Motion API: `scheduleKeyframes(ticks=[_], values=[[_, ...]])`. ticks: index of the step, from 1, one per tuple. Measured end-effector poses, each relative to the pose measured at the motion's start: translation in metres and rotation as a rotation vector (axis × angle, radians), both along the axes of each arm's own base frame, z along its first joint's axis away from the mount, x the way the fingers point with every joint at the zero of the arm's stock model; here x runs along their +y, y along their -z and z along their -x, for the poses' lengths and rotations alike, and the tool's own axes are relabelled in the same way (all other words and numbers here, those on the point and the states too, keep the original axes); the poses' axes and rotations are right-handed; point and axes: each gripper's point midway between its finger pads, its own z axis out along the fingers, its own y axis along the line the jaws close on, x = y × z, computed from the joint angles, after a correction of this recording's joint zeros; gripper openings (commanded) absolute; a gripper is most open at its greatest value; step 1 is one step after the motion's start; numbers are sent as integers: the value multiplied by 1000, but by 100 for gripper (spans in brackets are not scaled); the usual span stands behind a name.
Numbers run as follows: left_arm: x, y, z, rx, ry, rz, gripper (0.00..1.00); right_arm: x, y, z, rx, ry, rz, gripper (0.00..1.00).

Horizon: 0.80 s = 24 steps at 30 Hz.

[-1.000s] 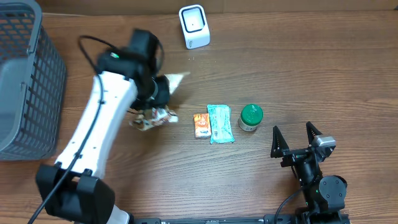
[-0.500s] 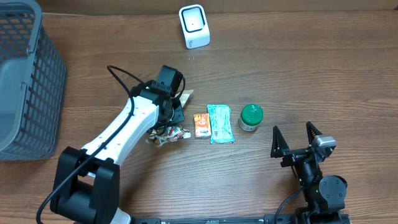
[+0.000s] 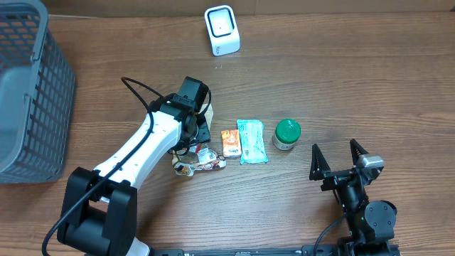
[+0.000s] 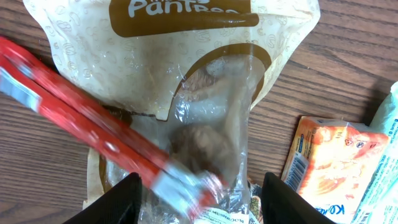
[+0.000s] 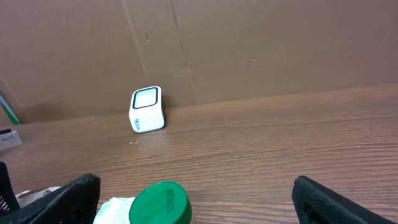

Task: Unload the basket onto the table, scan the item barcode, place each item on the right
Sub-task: 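Lift the snacks out and lower them onto the table centre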

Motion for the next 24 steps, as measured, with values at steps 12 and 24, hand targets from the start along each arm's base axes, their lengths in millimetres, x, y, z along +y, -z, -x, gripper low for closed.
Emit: scheduleKeyframes(ticks=[12, 24], values=[[5, 0, 0, -4, -2, -31, 44, 0, 0, 0, 0, 0, 0, 100], [39, 0, -11, -8, -128, -45, 32, 0, 0, 0, 0, -1, 0, 100]])
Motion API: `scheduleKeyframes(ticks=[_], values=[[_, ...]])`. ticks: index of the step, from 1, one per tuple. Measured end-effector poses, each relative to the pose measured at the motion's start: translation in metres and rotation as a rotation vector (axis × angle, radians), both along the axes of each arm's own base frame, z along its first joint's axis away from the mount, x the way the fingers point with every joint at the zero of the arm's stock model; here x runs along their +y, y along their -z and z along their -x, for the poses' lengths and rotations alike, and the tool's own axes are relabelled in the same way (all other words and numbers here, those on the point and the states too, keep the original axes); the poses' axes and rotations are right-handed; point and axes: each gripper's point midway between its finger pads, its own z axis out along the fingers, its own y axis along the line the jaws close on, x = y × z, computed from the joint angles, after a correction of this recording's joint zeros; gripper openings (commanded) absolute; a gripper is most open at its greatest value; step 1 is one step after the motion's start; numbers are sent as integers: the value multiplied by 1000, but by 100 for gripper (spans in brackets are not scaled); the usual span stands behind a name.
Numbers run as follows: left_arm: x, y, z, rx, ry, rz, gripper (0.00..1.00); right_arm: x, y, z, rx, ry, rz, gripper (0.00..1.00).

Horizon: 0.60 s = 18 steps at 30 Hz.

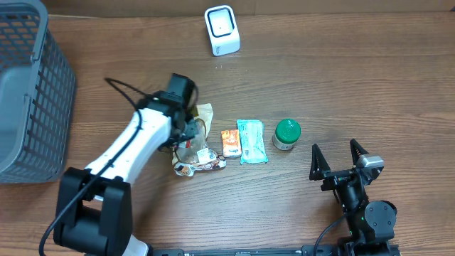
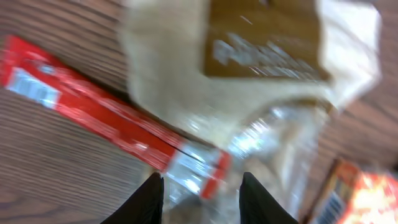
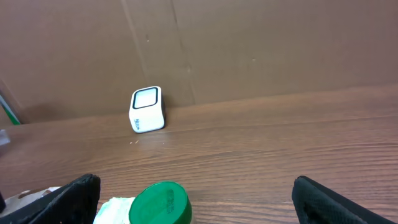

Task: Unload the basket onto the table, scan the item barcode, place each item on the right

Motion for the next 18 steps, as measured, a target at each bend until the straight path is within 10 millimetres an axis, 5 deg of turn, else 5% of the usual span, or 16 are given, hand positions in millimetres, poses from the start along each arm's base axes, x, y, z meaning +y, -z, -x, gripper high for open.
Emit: scheduleKeyframes(ticks=[8, 18], values=[[39, 1, -1, 27, -195, 15, 40, 0, 0, 0, 0, 0, 0, 100], [35, 3, 7, 62, -421, 80, 33, 0, 0, 0, 0, 0, 0, 100]])
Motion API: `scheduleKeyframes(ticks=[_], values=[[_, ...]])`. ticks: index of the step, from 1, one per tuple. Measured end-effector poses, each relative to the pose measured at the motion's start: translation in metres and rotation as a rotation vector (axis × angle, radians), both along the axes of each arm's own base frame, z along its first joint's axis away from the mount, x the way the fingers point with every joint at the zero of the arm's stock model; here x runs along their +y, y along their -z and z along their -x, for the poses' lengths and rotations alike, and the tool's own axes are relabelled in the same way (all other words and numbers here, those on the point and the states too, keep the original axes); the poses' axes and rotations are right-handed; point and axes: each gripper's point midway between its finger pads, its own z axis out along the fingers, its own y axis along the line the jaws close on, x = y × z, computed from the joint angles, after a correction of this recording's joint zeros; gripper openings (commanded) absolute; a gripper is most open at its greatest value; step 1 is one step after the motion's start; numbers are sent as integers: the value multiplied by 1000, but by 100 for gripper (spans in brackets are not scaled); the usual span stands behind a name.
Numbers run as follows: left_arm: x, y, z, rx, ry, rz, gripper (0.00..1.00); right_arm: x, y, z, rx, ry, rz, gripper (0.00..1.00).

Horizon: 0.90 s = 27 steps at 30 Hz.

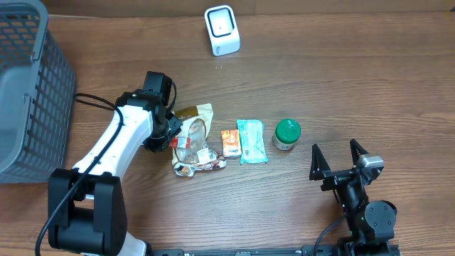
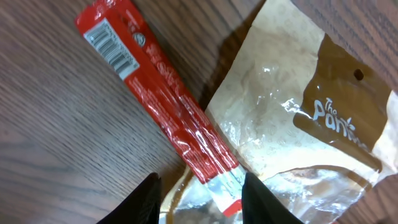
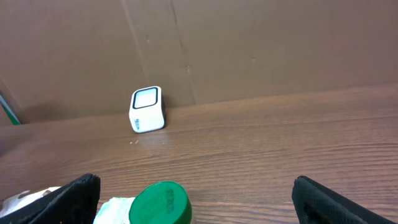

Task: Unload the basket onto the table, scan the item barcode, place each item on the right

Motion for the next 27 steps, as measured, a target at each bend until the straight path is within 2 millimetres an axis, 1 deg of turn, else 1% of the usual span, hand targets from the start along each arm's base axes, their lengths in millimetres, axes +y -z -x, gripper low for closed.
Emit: scheduleKeyframes(ticks=[5, 10, 14, 18, 21, 27], values=[[-1, 7, 5, 12, -93, 20, 33, 0, 0, 0, 0, 0, 0, 100], [-1, 22, 8, 1, -122, 30, 33, 0, 0, 0, 0, 0, 0, 100], [-2, 30, 6, -26, -130, 38, 32, 0, 0, 0, 0, 1, 0, 100], [-3, 32, -1, -61, -133, 48, 30, 0, 0, 0, 0, 0, 0, 100], [-3, 33, -1, -60, -133, 47, 29, 0, 0, 0, 0, 0, 0, 100], [-2, 34, 1, -56, -133, 46, 28, 0, 0, 0, 0, 1, 0, 100]])
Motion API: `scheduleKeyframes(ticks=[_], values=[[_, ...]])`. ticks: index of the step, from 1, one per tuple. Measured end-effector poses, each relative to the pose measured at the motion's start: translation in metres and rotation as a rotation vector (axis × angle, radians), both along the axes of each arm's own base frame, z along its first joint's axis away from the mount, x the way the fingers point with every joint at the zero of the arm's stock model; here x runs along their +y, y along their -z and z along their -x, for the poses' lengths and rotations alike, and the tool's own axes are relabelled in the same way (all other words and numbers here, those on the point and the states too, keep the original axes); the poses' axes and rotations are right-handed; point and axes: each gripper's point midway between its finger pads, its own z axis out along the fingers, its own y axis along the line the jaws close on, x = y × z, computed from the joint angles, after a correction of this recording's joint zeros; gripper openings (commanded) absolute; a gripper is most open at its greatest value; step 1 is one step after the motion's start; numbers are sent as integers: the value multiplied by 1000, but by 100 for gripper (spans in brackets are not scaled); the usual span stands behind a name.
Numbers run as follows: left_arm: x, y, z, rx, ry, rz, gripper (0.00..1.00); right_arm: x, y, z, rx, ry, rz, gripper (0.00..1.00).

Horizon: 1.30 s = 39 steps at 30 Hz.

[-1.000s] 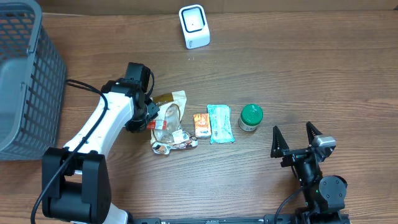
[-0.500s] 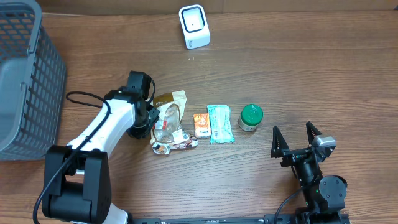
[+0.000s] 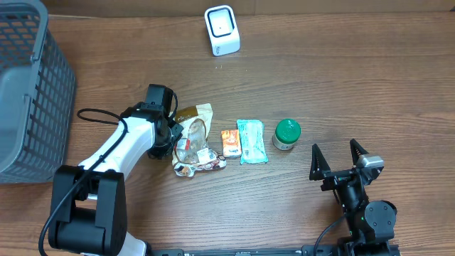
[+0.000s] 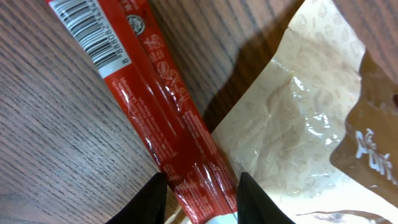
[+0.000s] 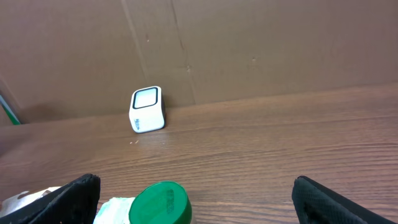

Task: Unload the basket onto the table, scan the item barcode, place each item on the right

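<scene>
A red stick packet (image 4: pixel 155 118) lies on the wood with its barcode (image 4: pixel 84 28) face up and its lower end under the edge of a beige pouch (image 4: pixel 298 124). My left gripper (image 4: pixel 202 186) is low over it and open, one finger close on each side of the stick. In the overhead view the left gripper (image 3: pixel 162 136) sits just left of the beige pouch (image 3: pixel 195 122) and hides the stick. The white scanner (image 3: pixel 222 30) stands at the back. My right gripper (image 3: pixel 340 160) rests open at the front right, holding nothing.
An orange packet (image 3: pixel 229 144), a teal packet (image 3: pixel 251 141) and a green-lidded jar (image 3: pixel 287 133) lie in a row right of the pouch. A grey mesh basket (image 3: pixel 28 92) stands at the far left. A cardboard wall (image 5: pixel 249 43) rises behind the scanner.
My left gripper is lower and closer over the red stick, which now fills more of the wrist view, with the fingers beside its lower part. The right arm has not moved.
My left gripper first hung over the beige pouch with jaws wide. Then it was further left with the jaws narrower. Then it stood left of the pouch above the red stick, barcode in view. Now it is down around that stick.
</scene>
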Motion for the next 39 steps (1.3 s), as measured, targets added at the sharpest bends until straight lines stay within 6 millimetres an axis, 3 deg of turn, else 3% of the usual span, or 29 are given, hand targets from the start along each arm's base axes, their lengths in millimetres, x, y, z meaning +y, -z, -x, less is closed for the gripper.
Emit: scheduleKeyframes(ticks=[7, 8, 10, 11, 21, 26, 30, 34, 39], values=[[2, 13, 9, 10, 0, -2, 27, 0, 0, 0, 1, 0, 0, 100], [2, 15, 11, 12, 0, -2, 24, 0, 0, 0, 0, 0, 0, 100], [2, 17, 13, 14, -2, -2, 6, 0, 0, 0, 0, 0, 0, 100], [2, 17, 13, 15, -3, -1, 4, 0, 0, 0, 0, 0, 0, 100], [9, 17, 17, 38, 8, -3, 4, 0, 0, 0, 0, -1, 0, 100], [24, -3, 12, 53, 51, -19, 4, 0, 0, 0, 0, 0, 0, 100], [26, -41, -5, -32, 120, -28, 4, 0, 0, 0, 0, 0, 0, 100], [13, -65, -13, -106, 242, -4, 4, 0, 0, 0, 0, -1, 0, 100], [-13, -62, 6, -52, 392, 43, 4, 0, 0, 0, 0, -1, 0, 100]])
